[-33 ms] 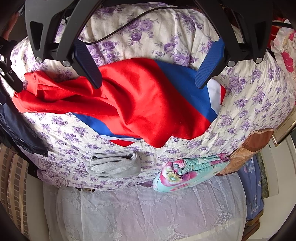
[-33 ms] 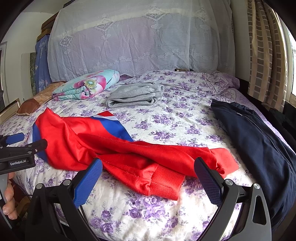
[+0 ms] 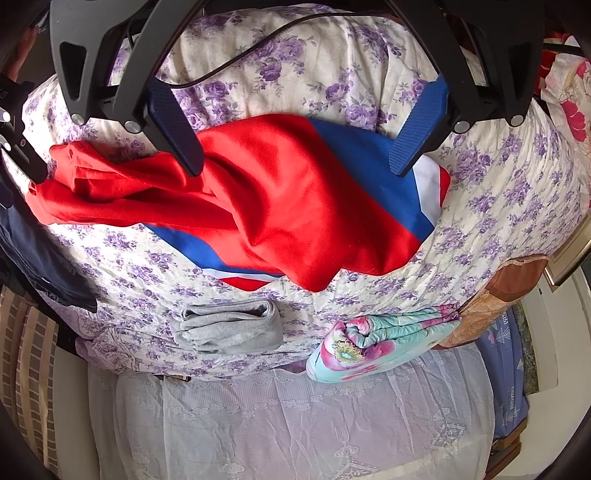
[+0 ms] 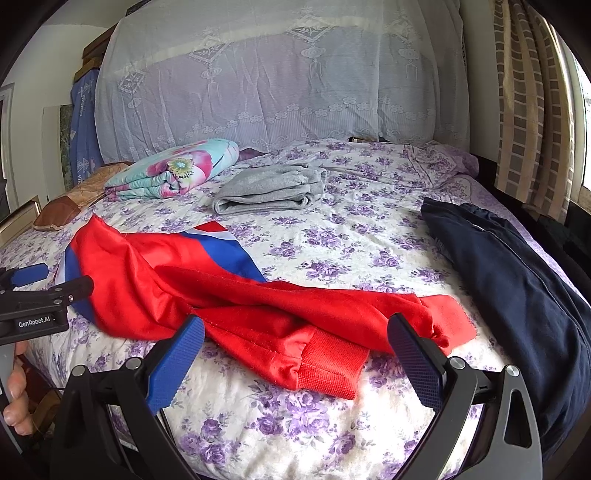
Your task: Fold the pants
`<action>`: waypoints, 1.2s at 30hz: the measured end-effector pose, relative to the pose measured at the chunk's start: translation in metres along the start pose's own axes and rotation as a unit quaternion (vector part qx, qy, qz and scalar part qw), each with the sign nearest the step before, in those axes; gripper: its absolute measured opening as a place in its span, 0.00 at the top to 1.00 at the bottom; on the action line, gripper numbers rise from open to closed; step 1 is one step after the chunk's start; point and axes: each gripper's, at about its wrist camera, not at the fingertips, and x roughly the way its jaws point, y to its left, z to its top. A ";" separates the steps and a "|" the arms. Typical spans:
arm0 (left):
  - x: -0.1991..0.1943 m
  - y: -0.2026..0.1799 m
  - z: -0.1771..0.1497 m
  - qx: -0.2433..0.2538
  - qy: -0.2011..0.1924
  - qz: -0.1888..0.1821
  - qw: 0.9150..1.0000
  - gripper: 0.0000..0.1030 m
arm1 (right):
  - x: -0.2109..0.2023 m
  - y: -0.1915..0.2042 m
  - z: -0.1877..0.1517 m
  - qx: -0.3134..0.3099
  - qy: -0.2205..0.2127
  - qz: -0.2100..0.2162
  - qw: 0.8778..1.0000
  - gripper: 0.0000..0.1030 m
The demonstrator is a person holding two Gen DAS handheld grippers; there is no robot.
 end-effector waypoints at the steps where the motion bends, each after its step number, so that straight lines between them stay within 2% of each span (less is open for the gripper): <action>1: -0.001 0.005 0.005 -0.003 0.000 -0.007 1.000 0.05 | 0.000 -0.001 0.000 0.001 0.001 0.001 1.000 0.03; 5: -0.003 0.051 0.052 -0.026 0.002 -0.018 0.999 0.05 | 0.000 -0.011 0.005 0.005 -0.005 0.002 1.000 0.03; 8: 0.017 0.083 0.099 -0.031 0.020 -0.012 0.999 0.05 | 0.009 -0.025 0.008 0.013 -0.001 -0.005 1.000 0.03; 10: 0.050 0.098 0.130 -0.012 0.044 -0.008 0.999 0.05 | 0.020 -0.036 0.010 0.023 0.011 -0.010 1.000 0.03; 12: 0.100 0.103 0.156 0.031 0.087 -0.030 0.995 0.05 | 0.033 -0.046 0.012 0.032 0.028 -0.016 0.999 0.03; 14: 0.154 0.107 0.172 0.060 0.120 -0.047 0.990 0.05 | 0.047 -0.052 0.013 0.039 0.047 -0.018 0.998 0.03; 15: 0.181 0.110 0.175 0.057 0.135 -0.045 0.988 0.05 | 0.053 -0.053 0.014 0.041 0.056 -0.018 0.997 0.03; 16: 0.209 0.113 0.178 0.047 0.159 -0.051 0.985 0.05 | 0.059 -0.053 0.015 0.042 0.062 -0.019 0.997 0.03; 17: 0.234 0.114 0.176 0.029 0.191 -0.076 0.978 0.05 | 0.063 -0.052 0.016 0.040 0.067 -0.021 0.997 0.03; 19: 0.277 0.111 0.167 -0.019 0.252 -0.132 0.959 0.05 | 0.070 -0.049 0.020 0.033 0.072 -0.023 0.997 0.03; 21: 0.298 0.095 0.153 -0.033 0.292 -0.174 0.940 0.07 | 0.075 -0.046 0.023 0.023 0.071 -0.025 0.997 0.03; 22: 0.295 0.082 0.145 -0.024 0.295 -0.192 0.936 0.07 | 0.076 -0.044 0.024 0.018 0.069 -0.028 0.997 0.03; 23: 0.288 0.066 0.137 -0.012 0.301 -0.222 0.927 0.07 | 0.078 -0.043 0.026 0.014 0.068 -0.030 0.997 0.03; 26: 0.245 0.017 0.100 -0.010 0.338 -0.347 0.875 0.07 | 0.082 -0.041 0.031 0.008 0.065 -0.025 0.998 0.03; 27: 0.225 -0.001 0.086 0.005 0.341 -0.372 0.864 0.07 | 0.083 -0.040 0.032 0.005 0.063 -0.024 0.998 0.03; 29: 0.175 -0.038 0.055 0.063 0.318 -0.379 0.866 0.06 | 0.083 -0.039 0.034 0.002 0.055 -0.021 0.998 0.03; 31: 0.137 -0.062 0.031 0.104 0.303 -0.395 0.861 0.06 | 0.083 -0.038 0.035 0.002 0.047 -0.017 0.999 0.03; 34: 0.109 -0.065 0.021 0.094 0.303 -0.419 0.850 0.06 | 0.085 -0.038 0.034 0.005 0.048 -0.011 0.999 0.03; 35: 0.100 -0.062 0.024 0.094 0.300 -0.425 0.849 0.06 | 0.085 -0.040 0.033 0.006 0.050 -0.010 0.999 0.03; 36: 0.091 -0.059 0.033 0.096 0.287 -0.428 0.852 0.07 | 0.085 -0.041 0.033 0.007 0.050 -0.009 0.999 0.03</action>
